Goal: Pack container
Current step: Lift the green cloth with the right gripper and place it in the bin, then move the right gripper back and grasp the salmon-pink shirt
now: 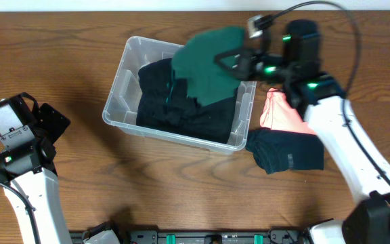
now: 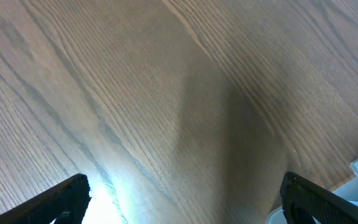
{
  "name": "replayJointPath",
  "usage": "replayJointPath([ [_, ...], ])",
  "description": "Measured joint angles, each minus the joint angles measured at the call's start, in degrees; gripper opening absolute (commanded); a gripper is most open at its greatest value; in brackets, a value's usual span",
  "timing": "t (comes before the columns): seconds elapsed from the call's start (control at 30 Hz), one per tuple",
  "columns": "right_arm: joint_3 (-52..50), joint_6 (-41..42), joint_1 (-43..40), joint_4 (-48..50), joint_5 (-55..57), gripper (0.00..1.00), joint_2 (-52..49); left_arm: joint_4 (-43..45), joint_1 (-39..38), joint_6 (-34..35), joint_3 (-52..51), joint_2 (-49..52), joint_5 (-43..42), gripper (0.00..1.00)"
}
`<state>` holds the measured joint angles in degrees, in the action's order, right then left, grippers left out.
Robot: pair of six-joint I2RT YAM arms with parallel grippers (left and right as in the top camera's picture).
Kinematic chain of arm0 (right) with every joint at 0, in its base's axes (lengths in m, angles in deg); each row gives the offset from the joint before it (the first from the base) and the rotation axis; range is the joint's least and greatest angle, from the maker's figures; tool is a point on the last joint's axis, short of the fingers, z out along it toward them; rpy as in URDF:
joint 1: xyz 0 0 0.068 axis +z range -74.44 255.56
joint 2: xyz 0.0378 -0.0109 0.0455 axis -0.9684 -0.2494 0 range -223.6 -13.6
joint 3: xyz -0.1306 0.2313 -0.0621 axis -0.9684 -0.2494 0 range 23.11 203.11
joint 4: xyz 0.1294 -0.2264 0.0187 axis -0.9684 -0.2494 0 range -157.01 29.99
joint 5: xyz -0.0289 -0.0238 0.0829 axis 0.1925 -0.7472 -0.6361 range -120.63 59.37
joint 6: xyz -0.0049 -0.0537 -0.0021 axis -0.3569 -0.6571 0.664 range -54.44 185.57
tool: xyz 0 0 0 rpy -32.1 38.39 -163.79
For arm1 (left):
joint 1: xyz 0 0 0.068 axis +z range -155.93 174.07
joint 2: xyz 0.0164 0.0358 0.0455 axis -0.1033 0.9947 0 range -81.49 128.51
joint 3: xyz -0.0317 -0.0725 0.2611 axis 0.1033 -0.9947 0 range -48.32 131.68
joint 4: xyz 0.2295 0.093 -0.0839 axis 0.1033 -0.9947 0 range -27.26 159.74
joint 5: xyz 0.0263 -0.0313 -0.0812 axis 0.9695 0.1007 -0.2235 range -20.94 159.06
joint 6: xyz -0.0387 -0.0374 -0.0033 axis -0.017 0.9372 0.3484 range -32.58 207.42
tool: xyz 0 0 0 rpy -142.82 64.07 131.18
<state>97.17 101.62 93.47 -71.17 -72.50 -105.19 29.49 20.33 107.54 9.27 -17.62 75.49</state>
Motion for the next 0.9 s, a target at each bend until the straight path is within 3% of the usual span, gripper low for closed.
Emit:
replayJointPath([
  [0.2,0.0,1.81,6.56,-1.18,15.32,0.01,-8.72,0.02,0.0,0.0,0.0,0.0,0.0,0.98],
  [0.4,-0.09,4.0,7.39,-4.02,25.4,0.01,-14.88,0.02,0.0,0.0,0.0,0.0,0.0,0.98],
  [0.67,-0.09,1.97,7.26,-6.71,32.46,0.15,-15.87,0.0,0.0,0.0,0.0,0.0,-0.02,0.98],
  [0.8,0.04,1.16,7.48,-10.21,37.03,0.28,-15.56,0.02,0.0,0.0,0.0,0.0,-0.02,0.98],
  [0.9,0.04,-0.61,7.45,-11.32,39.74,0.54,-14.82,0.0,0.0,0.0,0.0,0.0,0.0,0.98],
])
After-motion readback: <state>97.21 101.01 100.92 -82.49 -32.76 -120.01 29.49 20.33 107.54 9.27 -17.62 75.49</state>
